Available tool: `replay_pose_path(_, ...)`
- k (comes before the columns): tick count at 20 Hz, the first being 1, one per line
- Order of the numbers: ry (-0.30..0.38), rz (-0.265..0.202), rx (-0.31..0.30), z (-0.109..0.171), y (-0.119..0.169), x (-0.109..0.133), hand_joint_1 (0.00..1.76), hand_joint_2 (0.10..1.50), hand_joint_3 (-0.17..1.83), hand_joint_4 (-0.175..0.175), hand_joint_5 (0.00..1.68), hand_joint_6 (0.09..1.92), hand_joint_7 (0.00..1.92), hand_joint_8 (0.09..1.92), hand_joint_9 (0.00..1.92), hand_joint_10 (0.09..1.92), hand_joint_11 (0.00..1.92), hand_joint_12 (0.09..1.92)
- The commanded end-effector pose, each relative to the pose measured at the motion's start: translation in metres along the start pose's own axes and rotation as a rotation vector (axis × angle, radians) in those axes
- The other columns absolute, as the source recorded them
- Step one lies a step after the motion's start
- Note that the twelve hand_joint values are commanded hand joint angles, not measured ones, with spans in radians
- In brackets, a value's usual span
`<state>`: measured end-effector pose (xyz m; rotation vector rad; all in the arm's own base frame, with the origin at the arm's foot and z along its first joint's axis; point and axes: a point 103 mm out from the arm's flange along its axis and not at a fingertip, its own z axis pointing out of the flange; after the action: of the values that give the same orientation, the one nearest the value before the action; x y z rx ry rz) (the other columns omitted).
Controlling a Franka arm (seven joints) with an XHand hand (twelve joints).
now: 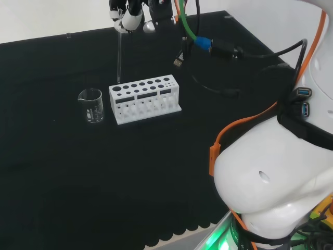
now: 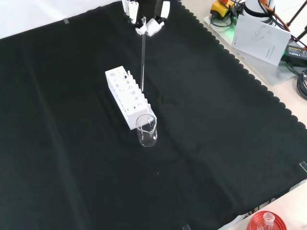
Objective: Stir in the beaker to the left of the white test tube rack with the glass rod.
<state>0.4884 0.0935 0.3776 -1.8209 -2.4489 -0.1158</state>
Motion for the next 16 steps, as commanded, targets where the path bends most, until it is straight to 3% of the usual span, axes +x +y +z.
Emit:
replay_pose_path(1, 0.009, -0.002, -0.005, 0.0, -0.002, 0.0, 1.32, 0.58, 0.84, -0.175, 1.12, 0.86, 1.39, 0.73, 1.75, 0.2, 1.55, 0.58)
replay_pose_path(10, 0.016, -0.03, -0.014, -0.009, 0.0, 0.014, 1.32, 0.58, 0.84, -0.175, 1.12, 0.86, 1.39, 0.73, 1.75, 0.2, 1.56, 0.58)
replay_pose_path(16, -0.004, -0.071, -0.009, -0.008, 0.006, 0.038, 1.32, 0.57, 0.84, -0.175, 1.12, 0.86, 1.39, 0.73, 1.75, 0.2, 1.56, 0.58)
